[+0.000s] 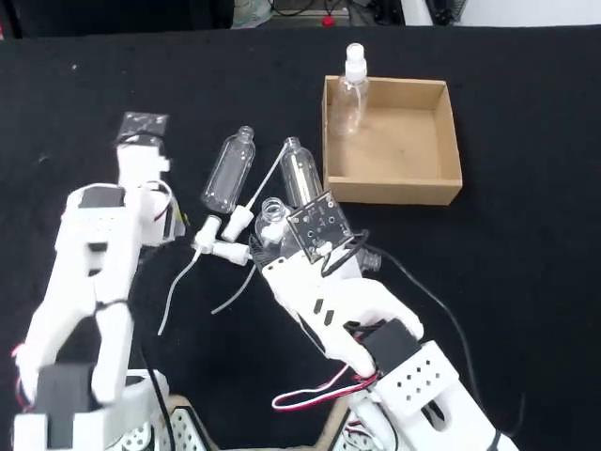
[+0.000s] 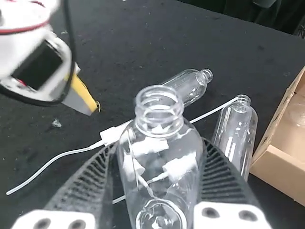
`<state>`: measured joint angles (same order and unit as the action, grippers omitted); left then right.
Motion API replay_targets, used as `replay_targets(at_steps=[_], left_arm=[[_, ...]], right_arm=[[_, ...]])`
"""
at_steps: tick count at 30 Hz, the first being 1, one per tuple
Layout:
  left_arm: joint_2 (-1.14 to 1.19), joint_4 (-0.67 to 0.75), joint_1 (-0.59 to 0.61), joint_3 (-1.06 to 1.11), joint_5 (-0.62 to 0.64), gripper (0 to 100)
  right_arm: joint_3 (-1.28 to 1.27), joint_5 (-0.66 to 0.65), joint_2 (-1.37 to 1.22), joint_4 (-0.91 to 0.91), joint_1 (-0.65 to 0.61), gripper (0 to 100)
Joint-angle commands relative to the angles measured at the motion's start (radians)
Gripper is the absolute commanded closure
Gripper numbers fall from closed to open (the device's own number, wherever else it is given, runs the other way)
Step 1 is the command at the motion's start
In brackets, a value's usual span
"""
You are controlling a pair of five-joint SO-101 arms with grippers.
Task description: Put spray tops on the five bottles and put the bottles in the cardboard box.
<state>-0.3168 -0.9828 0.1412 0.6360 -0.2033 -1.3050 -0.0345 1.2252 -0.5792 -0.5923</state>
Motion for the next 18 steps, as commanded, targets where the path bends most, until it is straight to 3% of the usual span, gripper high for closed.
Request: replay_targets(at_steps=[1, 6, 18], left_arm=[[0.080, -0.078, -0.053, -0.160, -0.051, 80], [0.199, -0.160, -0.111, -0.265, -0.055, 67], [0.474, -0.157, -0.104, -0.433, -0.058, 72]], right_arm=[[0.007, -0.012, 0.027, 0.021, 0.021, 83.6], [0.007, -0.012, 0.027, 0.020, 0.021, 83.6], [-0.002, -0.012, 0.027, 0.023, 0.021, 83.6]])
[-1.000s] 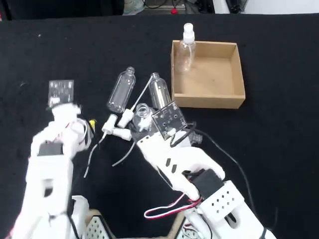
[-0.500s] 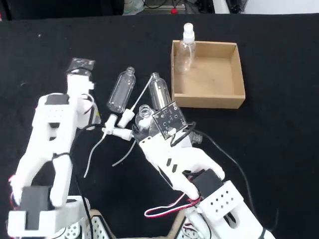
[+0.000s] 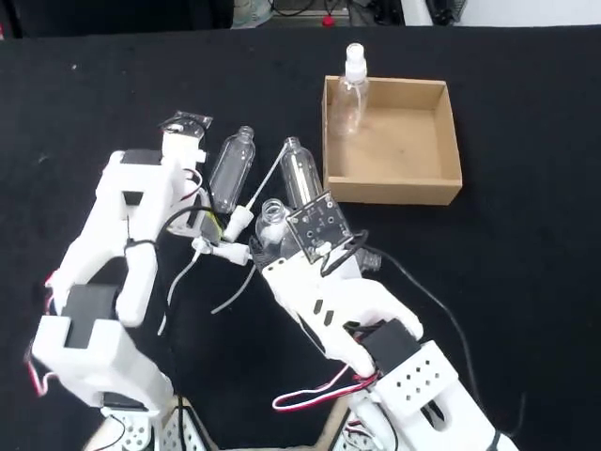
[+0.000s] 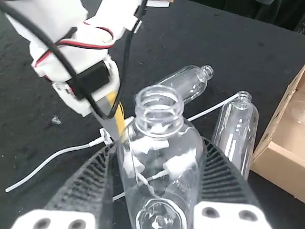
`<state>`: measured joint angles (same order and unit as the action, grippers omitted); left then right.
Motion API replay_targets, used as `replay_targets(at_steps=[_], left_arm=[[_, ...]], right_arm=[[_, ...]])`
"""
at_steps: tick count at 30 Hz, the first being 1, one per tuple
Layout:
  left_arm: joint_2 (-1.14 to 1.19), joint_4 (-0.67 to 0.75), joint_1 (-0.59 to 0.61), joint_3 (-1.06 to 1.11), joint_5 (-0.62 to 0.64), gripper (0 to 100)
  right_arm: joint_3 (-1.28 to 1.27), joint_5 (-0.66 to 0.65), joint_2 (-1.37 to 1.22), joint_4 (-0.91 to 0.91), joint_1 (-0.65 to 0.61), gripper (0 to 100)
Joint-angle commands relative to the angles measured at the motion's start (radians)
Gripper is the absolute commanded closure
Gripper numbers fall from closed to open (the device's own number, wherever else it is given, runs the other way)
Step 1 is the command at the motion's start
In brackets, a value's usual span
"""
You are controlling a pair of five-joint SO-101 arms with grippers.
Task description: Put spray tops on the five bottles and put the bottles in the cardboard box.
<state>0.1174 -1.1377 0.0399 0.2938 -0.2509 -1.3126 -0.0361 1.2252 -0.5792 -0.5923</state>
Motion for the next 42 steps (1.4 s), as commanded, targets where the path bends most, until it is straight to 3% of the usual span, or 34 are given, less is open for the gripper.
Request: replay_targets(at_steps=[1, 6, 18, 31, 42], left_arm=[[0.057, -0.002, -0.002, -0.104, -0.011, 72], [0.129, 0.000, 0.005, -0.156, -0.014, 72], [0.150, -0.012, 0.183, -0.159, -0.123, 72], [0.161, -0.011, 0.079, -0.217, -0.333, 72], [0.163, -0.012, 0.067, -0.176, -0.334, 72]], right_arm=[[0.005, -0.011, 0.027, 0.021, 0.021, 83.6], [0.004, -0.011, 0.027, 0.018, 0.021, 83.6], [0.004, -0.011, 0.027, 0.017, 0.021, 83.6], [0.004, -0.011, 0.027, 0.017, 0.021, 83.6], [0.004, -0.011, 0.027, 0.017, 0.021, 83.6]])
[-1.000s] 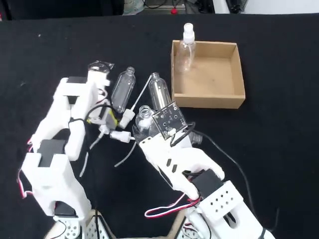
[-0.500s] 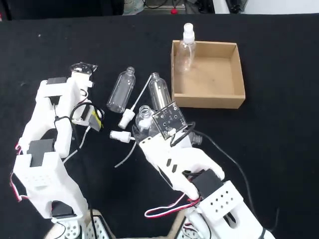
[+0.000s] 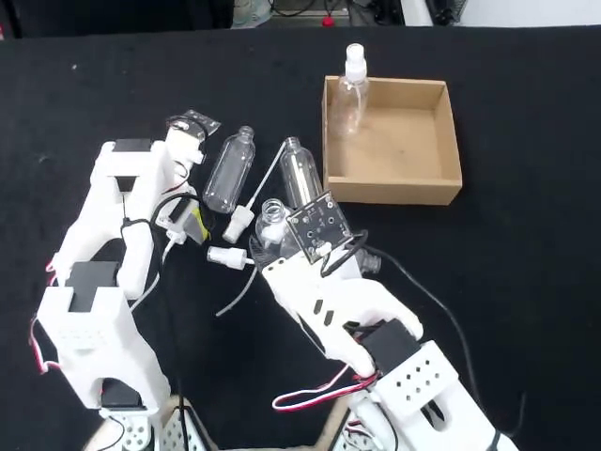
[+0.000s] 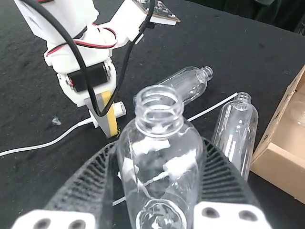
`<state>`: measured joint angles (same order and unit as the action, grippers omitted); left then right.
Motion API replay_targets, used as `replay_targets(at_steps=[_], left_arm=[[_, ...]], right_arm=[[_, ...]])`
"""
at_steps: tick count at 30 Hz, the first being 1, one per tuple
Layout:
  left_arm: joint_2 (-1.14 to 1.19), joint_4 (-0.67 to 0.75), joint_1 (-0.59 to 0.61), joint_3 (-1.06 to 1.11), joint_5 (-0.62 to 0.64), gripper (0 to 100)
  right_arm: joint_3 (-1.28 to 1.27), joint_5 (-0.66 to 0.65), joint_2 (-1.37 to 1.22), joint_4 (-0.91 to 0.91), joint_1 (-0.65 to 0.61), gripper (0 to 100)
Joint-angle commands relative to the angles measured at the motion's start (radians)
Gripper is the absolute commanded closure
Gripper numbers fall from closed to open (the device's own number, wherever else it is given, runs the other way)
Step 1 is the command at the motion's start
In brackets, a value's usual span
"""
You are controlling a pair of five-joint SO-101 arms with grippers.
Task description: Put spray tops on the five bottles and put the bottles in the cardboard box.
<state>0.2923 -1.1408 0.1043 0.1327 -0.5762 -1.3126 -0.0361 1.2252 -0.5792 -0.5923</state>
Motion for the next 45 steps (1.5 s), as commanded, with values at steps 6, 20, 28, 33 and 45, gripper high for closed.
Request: replay_targets(at_steps=[6, 20, 28, 33, 45], left_arm=[[-0.014, -0.008, -0.018, 0.018, -0.011, 85], [-0.071, -0.350, 0.096, -0.176, -0.012, 93], [-0.388, -0.379, 0.160, -0.104, 0.025, 93], [-0.620, -0.341, 0.084, -0.012, 0.152, 93], [-1.138, 0.052, -0.142, 0.168, 0.422, 93]], right_arm=[[0.004, -0.011, 0.027, 0.017, 0.021, 83.6], [-0.010, -0.011, 0.025, 0.023, 0.021, 83.6], [-0.008, -0.011, 0.025, 0.026, 0.020, 83.6], [-0.007, -0.011, 0.027, 0.041, 0.020, 83.6], [-0.101, -0.009, 0.027, 0.253, 0.020, 83.6]])
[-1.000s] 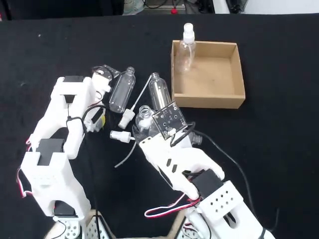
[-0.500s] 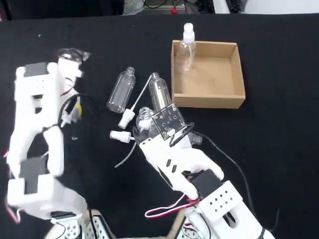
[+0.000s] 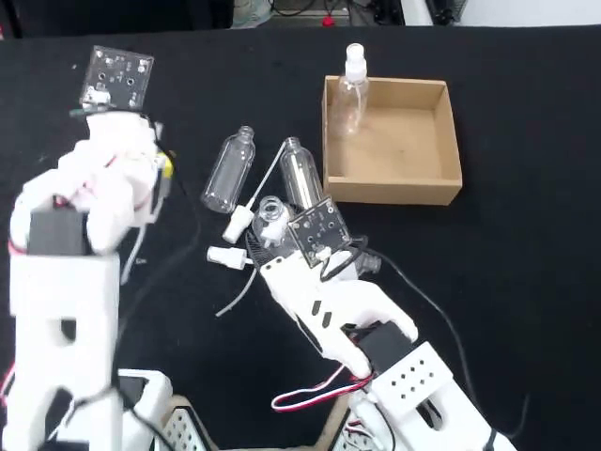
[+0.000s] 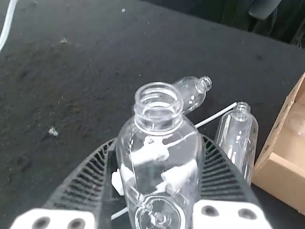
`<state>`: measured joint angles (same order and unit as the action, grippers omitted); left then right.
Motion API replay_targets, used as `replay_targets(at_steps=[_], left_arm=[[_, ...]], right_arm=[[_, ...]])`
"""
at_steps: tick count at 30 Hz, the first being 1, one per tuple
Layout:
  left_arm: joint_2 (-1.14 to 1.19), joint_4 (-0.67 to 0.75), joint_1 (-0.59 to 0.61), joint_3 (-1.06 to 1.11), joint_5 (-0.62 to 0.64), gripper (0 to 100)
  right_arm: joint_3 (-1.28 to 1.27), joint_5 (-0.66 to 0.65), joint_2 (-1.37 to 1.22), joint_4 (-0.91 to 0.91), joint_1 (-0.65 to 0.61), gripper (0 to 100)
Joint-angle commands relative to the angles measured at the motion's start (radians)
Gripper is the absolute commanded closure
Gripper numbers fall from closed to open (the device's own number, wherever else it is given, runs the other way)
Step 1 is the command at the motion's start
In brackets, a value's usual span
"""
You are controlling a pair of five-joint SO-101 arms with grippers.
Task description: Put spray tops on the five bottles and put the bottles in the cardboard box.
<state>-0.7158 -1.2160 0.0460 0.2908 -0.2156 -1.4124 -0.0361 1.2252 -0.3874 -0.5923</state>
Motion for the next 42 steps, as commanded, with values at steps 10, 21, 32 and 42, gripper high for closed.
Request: replay_targets(at_steps=[10, 21, 32, 42], left_arm=[[-0.247, 0.376, -0.217, 0.015, 0.252, 93], [-0.287, 0.529, -0.383, 0.028, 0.252, 93], [-0.288, 0.635, -0.478, 0.214, 0.250, 93], [-0.290, 1.206, -0.478, 0.481, 0.250, 94]], right_arm=[[-0.010, -0.003, 0.027, 0.103, 0.017, 83.6], [-0.005, -0.003, 0.027, 0.103, 0.020, 83.6], [-0.005, -0.003, 0.027, 0.106, 0.021, 83.6], [-0.016, -0.003, 0.027, 0.138, 0.021, 83.6]])
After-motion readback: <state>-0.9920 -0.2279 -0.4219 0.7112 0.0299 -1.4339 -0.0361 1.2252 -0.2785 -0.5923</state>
